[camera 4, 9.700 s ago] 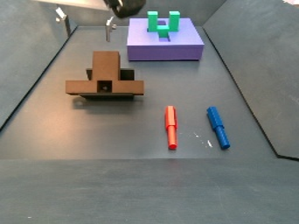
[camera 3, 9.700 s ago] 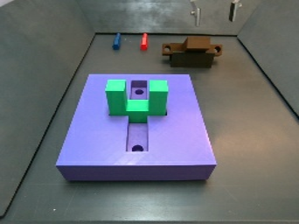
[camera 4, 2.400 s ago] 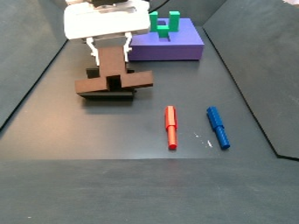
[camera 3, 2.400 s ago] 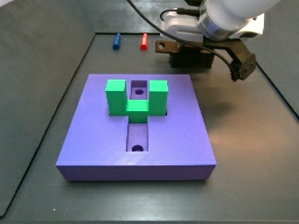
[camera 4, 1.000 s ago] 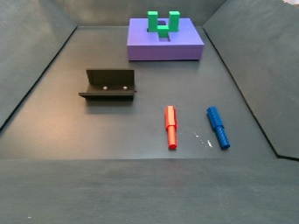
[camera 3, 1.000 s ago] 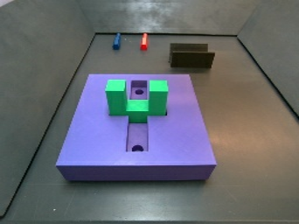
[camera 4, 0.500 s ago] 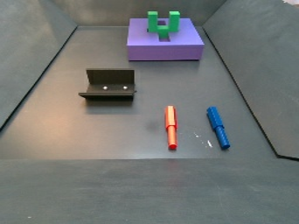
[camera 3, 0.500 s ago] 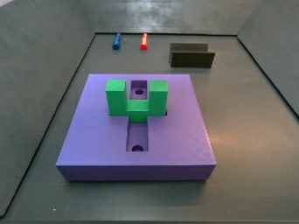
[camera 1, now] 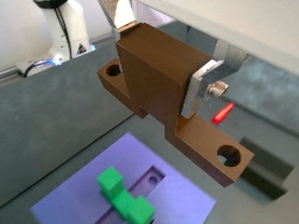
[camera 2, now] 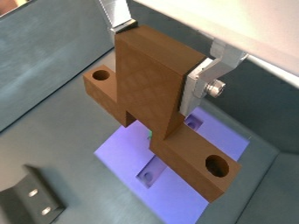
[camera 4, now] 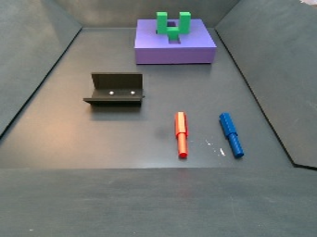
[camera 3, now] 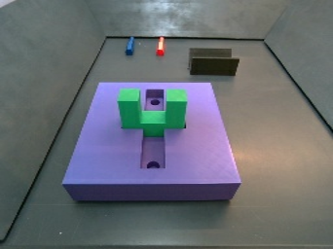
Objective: Pick up the brown object. Move up. Place the brown object on the fixture. Regrasp the brown object. Move to above the board. Insert the brown object.
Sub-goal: Move to above the board, then insert the brown object.
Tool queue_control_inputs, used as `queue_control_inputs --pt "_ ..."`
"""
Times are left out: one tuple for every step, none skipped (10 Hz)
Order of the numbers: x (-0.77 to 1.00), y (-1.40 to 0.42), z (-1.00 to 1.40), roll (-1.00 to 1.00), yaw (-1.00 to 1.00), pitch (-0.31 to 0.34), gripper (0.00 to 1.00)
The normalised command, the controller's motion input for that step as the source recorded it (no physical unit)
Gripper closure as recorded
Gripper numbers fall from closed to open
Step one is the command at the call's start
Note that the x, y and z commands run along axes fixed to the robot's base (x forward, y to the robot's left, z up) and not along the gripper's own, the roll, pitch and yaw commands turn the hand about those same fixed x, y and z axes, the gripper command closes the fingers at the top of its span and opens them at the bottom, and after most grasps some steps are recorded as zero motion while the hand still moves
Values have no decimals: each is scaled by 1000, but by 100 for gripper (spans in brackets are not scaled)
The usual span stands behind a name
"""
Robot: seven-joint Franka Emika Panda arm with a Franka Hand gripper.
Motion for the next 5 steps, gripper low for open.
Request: queue_control_inputs --pt "-71 12 5 -357 -13 -100 100" --pt "-50 13 1 -217 -11 -75 100" --pt "0 0 -34 0 0 0 100" --pt "0 0 -440 -253 0 -43 100" --pt "277 -60 -306 -363 249 -91 100"
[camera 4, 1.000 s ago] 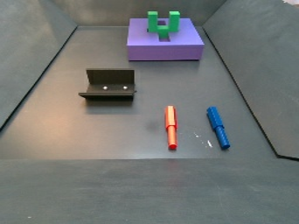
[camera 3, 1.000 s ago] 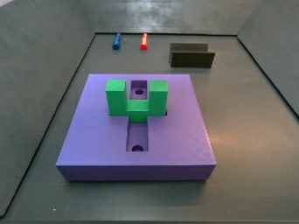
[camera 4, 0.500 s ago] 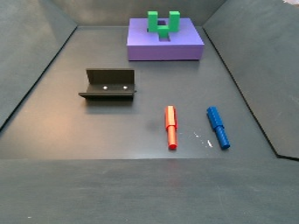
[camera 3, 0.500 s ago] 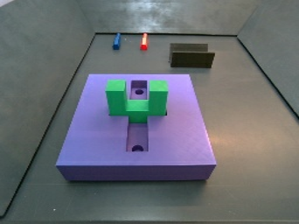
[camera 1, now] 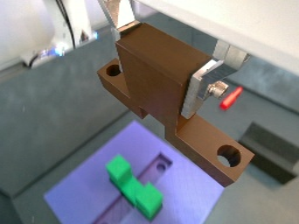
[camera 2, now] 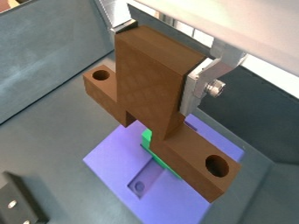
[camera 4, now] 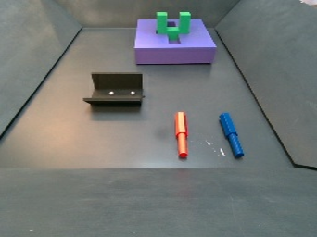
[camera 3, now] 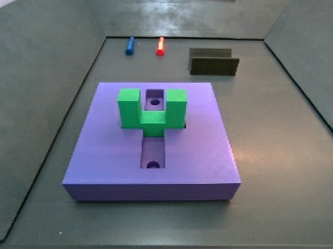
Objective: Pick up the brown object. Move up. Place the brown object on the fixture. Regrasp the brown object. Move to above the board. Insert the brown object.
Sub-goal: Insert the brown object.
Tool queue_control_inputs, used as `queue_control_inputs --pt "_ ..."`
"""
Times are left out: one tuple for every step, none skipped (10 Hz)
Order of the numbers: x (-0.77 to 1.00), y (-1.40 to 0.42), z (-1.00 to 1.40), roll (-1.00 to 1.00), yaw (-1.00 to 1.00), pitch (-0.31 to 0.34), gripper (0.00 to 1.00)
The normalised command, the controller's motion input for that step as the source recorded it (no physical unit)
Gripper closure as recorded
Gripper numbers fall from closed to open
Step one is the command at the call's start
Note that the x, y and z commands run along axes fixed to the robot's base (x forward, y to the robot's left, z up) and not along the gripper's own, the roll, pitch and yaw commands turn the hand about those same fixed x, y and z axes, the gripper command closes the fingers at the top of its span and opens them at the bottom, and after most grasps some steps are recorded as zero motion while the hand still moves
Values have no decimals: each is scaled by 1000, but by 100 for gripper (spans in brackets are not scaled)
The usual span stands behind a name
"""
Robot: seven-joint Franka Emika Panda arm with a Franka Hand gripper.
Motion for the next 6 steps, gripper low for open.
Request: queue_control_inputs --pt "209 -149 -346 -319 560 -127 100" --pt "86 -43 -357 -244 797 -91 100" --pt "26 -6 -397 -123 954 -131 100" --pt "0 0 -431 -121 1000 -166 100" --pt "0 0 -420 -114 1000 -179 100" --pt "0 0 -411 -109 1000 -194 100"
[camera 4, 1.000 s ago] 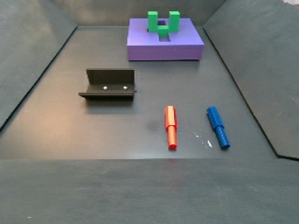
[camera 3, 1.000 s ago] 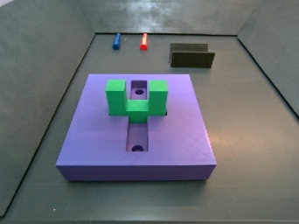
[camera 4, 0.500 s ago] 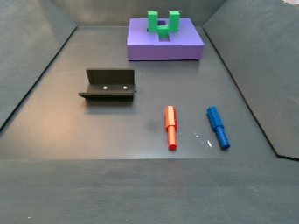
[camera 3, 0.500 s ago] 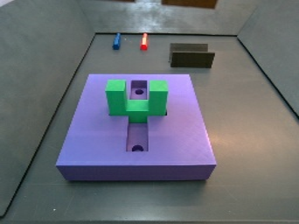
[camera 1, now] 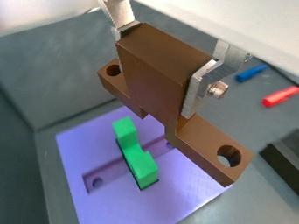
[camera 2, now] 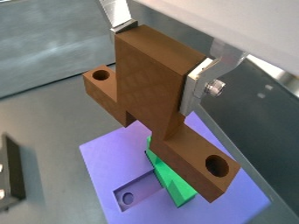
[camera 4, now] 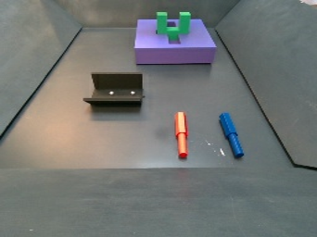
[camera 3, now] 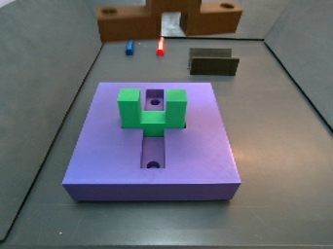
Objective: Pick up the brown object. Move up. Place the brown object on the fixture. Regrasp the brown object. Move to above the board. Insert the brown object.
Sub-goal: Insert the brown object.
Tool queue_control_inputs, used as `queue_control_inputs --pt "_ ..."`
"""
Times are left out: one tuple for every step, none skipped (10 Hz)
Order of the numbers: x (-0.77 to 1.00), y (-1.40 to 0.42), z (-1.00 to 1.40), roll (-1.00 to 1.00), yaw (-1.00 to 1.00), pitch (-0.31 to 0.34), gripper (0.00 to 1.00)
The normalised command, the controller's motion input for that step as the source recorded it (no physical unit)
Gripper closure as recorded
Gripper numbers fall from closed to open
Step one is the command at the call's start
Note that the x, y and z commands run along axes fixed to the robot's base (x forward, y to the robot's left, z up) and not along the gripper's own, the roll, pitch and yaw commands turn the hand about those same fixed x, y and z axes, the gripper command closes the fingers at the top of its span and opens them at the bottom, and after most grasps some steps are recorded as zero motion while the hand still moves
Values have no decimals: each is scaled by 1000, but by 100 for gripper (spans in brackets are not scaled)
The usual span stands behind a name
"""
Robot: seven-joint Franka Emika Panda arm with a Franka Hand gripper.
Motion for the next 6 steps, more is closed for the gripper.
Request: queue_control_inputs --pt "0 0 -386 -100 983 -251 100" --pt "0 0 -360 -84 980 -269 100" --pt "146 -66 -114 46 474 -24 100" --pt "151 0 -51 -74 -751 104 100" --pt "3 -14 0 -107 -1000 67 100" --pt "0 -11 -11 -84 -1000 31 100"
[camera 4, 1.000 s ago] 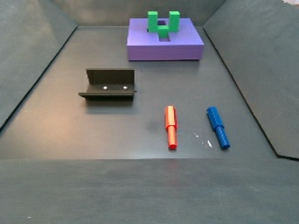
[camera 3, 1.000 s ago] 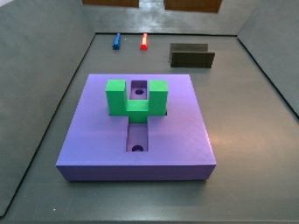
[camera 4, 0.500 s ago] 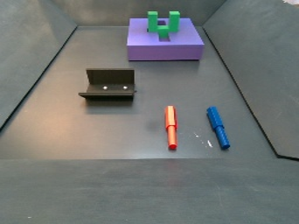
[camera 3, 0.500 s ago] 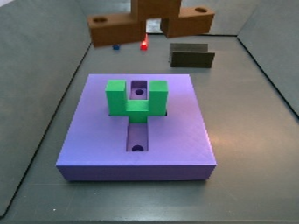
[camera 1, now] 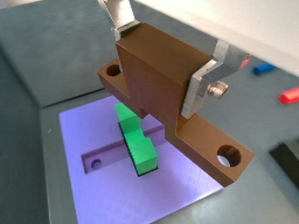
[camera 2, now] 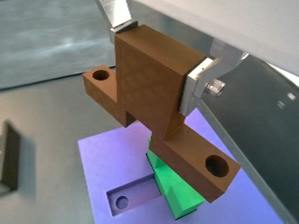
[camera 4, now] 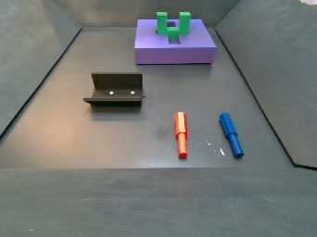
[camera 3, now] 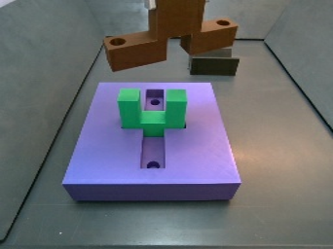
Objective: Pick up the brown object. Move up. Place the brown object on the fixture. Regrasp the brown object. Move to above the board. Insert the brown object.
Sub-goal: Insert the brown object.
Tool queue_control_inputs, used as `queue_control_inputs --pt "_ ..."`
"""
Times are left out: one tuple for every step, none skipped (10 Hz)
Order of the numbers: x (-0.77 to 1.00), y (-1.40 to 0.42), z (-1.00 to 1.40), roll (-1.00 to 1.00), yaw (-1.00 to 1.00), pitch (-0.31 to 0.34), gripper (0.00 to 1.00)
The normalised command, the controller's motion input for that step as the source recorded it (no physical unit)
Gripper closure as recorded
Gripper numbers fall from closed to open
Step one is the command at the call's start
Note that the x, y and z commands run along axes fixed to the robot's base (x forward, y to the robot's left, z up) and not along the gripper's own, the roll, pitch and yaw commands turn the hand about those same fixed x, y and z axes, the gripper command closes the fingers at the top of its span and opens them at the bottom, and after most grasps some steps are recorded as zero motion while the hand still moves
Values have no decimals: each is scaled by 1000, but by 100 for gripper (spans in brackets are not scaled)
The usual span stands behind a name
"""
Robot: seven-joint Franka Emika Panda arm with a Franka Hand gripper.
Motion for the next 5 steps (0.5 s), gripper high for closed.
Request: queue_control_inputs --pt "0 -11 -49 -93 -1000 14 100" --pt "0 -26 -103 -121 -1000 0 100" --pt "0 -51 -40 -124 -1000 -27 100" --pt "0 -40 -26 -97 -1000 0 100" --pt "0 -20 -37 -76 -1000 0 100"
